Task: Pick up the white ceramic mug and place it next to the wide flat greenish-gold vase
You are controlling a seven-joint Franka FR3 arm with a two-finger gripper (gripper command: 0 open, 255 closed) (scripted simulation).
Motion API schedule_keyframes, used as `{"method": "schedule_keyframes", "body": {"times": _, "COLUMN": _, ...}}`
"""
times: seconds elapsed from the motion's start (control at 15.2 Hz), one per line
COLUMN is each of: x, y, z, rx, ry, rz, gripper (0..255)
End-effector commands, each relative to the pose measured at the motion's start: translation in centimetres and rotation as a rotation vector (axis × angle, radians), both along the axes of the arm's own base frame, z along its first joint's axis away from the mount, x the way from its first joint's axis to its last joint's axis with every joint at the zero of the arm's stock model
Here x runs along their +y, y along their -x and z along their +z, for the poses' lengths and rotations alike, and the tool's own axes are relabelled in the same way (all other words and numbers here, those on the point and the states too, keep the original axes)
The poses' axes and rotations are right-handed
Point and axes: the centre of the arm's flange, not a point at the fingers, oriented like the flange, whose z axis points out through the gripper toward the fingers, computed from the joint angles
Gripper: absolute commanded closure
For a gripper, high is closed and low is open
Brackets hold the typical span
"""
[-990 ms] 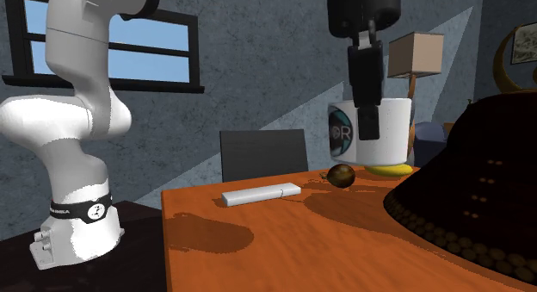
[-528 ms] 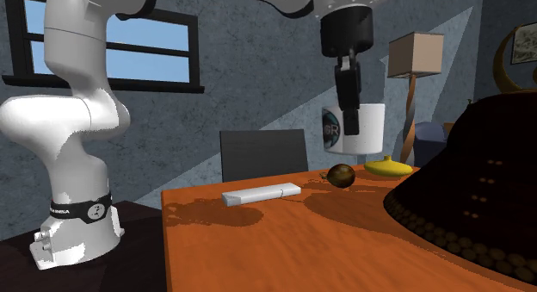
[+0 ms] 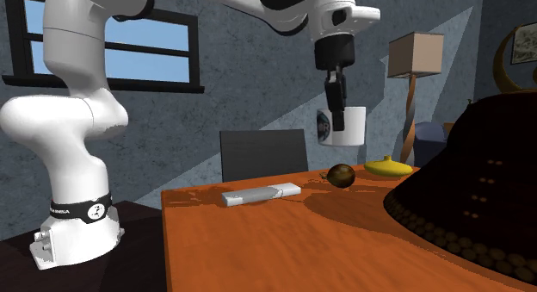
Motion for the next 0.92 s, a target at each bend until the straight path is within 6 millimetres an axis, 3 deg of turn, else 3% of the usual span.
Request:
{"method": "schedule_keyframes", "body": {"times": 0.0, "x": 2.7, "y": 0.9, "z": 0.1, "rx": 0.0, "ry": 0.0, "rz": -0.002, "gripper": 255}}
{"method": "schedule_keyframes", "body": {"times": 0.86, "x": 18.9, "y": 6.4, "z": 0.2, "rx": 0.0, "ry": 0.0, "rz": -0.002, "gripper": 255}}
